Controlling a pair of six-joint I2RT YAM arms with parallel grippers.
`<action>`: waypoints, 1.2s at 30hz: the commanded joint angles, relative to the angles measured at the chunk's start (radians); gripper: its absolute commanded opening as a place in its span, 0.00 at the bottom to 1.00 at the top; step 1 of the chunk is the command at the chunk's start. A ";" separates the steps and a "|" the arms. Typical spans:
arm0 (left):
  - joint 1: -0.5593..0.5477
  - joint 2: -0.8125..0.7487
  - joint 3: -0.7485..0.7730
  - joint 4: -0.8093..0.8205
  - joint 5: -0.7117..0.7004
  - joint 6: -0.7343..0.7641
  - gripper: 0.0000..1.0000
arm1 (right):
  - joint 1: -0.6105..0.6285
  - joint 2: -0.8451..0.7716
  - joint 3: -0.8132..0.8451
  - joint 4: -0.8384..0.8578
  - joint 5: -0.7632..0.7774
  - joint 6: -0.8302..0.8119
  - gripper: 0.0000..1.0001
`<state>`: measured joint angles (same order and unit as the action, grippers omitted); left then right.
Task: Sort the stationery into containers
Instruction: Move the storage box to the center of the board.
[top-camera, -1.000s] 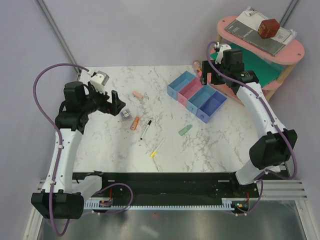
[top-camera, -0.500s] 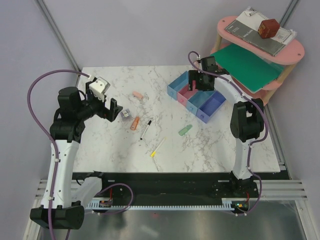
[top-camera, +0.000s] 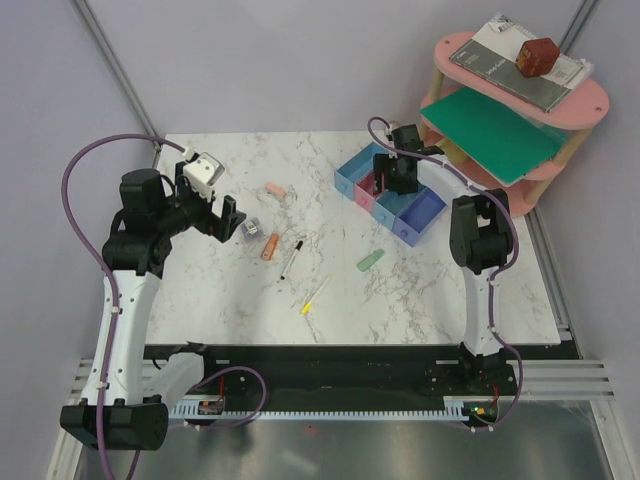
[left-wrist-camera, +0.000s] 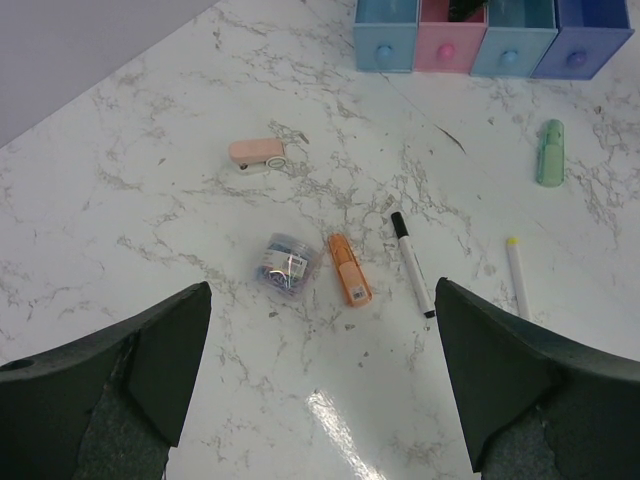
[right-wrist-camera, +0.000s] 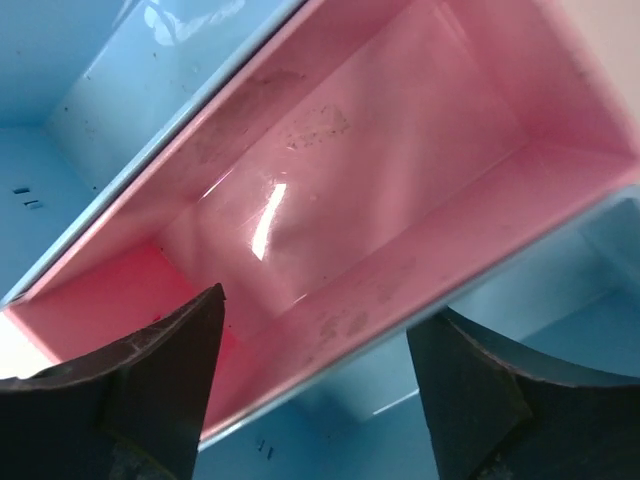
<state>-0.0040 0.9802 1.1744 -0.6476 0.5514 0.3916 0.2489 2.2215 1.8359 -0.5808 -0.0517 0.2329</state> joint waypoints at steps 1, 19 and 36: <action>0.002 0.003 0.031 0.003 0.016 0.044 1.00 | 0.044 0.013 0.046 0.047 0.036 -0.027 0.77; 0.002 -0.052 -0.076 -0.012 0.028 0.067 1.00 | 0.159 0.155 0.255 0.078 0.107 -0.115 0.70; 0.002 -0.095 -0.131 -0.035 0.022 0.079 1.00 | 0.297 0.309 0.450 0.134 0.119 -0.222 0.72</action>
<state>-0.0040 0.9115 1.0546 -0.6788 0.5564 0.4358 0.5076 2.4996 2.2246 -0.4915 0.0635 0.0536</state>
